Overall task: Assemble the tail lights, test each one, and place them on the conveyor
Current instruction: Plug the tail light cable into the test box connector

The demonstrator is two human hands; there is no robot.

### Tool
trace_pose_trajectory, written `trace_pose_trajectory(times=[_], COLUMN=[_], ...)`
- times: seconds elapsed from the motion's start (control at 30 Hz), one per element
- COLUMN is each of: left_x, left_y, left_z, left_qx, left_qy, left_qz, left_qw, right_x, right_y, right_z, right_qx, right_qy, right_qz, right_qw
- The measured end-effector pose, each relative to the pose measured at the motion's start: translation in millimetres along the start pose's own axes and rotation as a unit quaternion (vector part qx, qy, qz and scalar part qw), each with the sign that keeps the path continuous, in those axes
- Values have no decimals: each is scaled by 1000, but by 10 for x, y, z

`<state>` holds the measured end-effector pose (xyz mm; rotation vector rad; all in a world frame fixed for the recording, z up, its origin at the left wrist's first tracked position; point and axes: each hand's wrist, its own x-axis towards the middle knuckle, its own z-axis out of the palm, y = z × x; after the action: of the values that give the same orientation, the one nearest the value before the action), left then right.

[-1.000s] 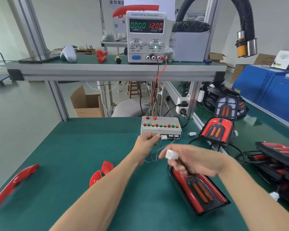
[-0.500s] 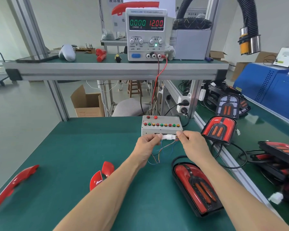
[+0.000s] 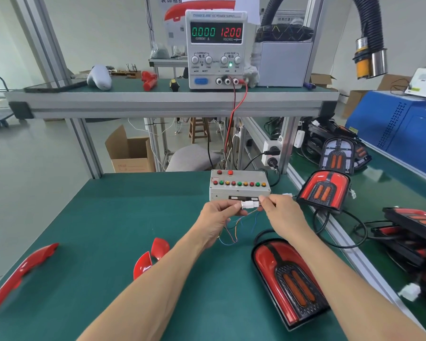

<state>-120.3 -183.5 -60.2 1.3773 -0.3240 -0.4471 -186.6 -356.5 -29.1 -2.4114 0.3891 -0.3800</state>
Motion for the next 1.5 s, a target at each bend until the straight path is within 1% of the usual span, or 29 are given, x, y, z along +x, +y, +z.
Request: trace_pose_trajectory(times=[0.1, 0.2, 0.27, 0.37, 0.43, 0.67, 0.8, 0.9, 0.97, 1.0, 1.03, 1.1, 1.13, 1.17, 1.2, 1.23, 1.3, 1.37, 1.43, 1.5], left_x=[22, 36, 31, 28, 34, 24, 21, 29, 28, 22, 15, 6, 7, 13, 17, 20, 26, 25, 17, 3], left_y=[8, 13, -6, -47, -57, -43, -34, -16, -12, -20, -23, -17, -12, -9, -12, -18, -40, -80, -140, -189], left_z=[-6, -29, -41, -43, -32, -60, -95, -113, -109, -107, -102, -91, -90, -100, -115, -128, -152, -180, -205, -205], left_qx=[-6, -11, -3, 4, 15, 29, 32, 42, 54, 58, 60, 68, 75, 86, 102, 121, 154, 170, 175, 192], left_qy=[6, -5, -12, -20, -21, -24, -29, -31, -36, -39, -38, -34, -36, -42, -51, -59, -52, -10, 25, 27], left_qz=[13, 35, 46, 52, 53, 50, 49, 50, 52, 53, 56, 64, 66, 68, 70, 71, 70, 70, 67, 56], left_qw=[1000, 999, 999, 998, 998, 998, 998, 997, 997, 996, 996, 995, 994, 993, 991, 988, 984, 983, 982, 979], right_x=[-40, -37, -10, 27, 36, -31, -71, -94, -108, -143, -198, -371, -482, -603, -727, -850, -1042, -1146, -1200, -1231], right_y=[-21, 5, 29, 43, 68, 113, 76, 49, 19, 27, 49, 152, 233, 335, 442, 544, 703, 781, 824, 845], right_z=[-21, -37, -63, -83, -65, 28, 38, 15, -41, -83, -145, -345, -473, -600, -706, -773, -789, -721, -671, -636], right_qx=[11, -10, -3, 36, 62, 107, 111, 91, 40, 5, -25, -29, -22, -28, -48, -74, -83, -17, 21, 41], right_qy=[-28, -42, -62, -119, -135, -123, -119, -122, -127, -126, -109, -24, 20, 42, 41, 13, -95, -198, -227, -227], right_qz=[-36, -67, -56, -41, -32, -27, -32, -33, -32, -33, -35, -23, -5, 25, 64, 107, 177, 221, 222, 201], right_qw=[999, 997, 996, 991, 988, 986, 986, 988, 991, 992, 993, 999, 1000, 998, 996, 991, 976, 955, 948, 952])
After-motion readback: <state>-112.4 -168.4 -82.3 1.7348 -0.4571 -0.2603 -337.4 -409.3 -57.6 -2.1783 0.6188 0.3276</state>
